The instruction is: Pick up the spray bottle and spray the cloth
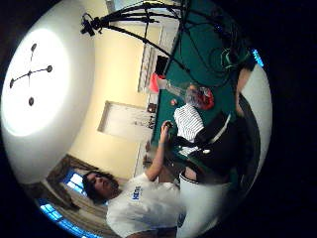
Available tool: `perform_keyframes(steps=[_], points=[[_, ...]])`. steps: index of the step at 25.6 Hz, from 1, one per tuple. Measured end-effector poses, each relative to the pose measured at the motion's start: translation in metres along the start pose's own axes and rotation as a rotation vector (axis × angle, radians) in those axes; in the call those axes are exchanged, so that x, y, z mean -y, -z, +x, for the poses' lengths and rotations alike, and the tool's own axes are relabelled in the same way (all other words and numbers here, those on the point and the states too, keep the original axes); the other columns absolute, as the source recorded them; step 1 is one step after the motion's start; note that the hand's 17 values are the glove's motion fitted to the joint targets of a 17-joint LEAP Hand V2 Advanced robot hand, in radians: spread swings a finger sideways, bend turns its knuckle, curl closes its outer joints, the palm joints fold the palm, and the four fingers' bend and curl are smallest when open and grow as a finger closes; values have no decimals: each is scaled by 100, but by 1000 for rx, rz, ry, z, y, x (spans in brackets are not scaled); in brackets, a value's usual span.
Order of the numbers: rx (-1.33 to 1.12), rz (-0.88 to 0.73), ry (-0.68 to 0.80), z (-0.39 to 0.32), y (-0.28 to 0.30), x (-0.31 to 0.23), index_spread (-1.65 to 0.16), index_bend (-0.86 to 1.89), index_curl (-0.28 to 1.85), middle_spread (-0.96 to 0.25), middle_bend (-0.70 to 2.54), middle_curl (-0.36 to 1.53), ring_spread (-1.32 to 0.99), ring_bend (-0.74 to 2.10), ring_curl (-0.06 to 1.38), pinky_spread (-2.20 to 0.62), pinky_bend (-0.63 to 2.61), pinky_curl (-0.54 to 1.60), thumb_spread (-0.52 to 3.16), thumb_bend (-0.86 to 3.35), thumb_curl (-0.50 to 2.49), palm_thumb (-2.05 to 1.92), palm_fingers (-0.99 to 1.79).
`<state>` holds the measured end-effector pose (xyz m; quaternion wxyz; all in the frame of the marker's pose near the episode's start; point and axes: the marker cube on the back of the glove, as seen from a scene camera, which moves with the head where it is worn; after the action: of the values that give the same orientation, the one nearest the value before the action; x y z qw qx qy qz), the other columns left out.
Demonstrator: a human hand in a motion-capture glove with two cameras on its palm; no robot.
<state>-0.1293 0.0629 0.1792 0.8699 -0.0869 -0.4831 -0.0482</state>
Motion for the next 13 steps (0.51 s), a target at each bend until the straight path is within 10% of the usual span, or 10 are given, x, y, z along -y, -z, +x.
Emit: perform_keyframes(steps=[13], points=[[-15, 117, 6, -3, 5, -9, -27, 70, 58, -23, 92, 76, -21, 110, 66, -18, 104, 72, 81, -1, 63, 96, 122]])
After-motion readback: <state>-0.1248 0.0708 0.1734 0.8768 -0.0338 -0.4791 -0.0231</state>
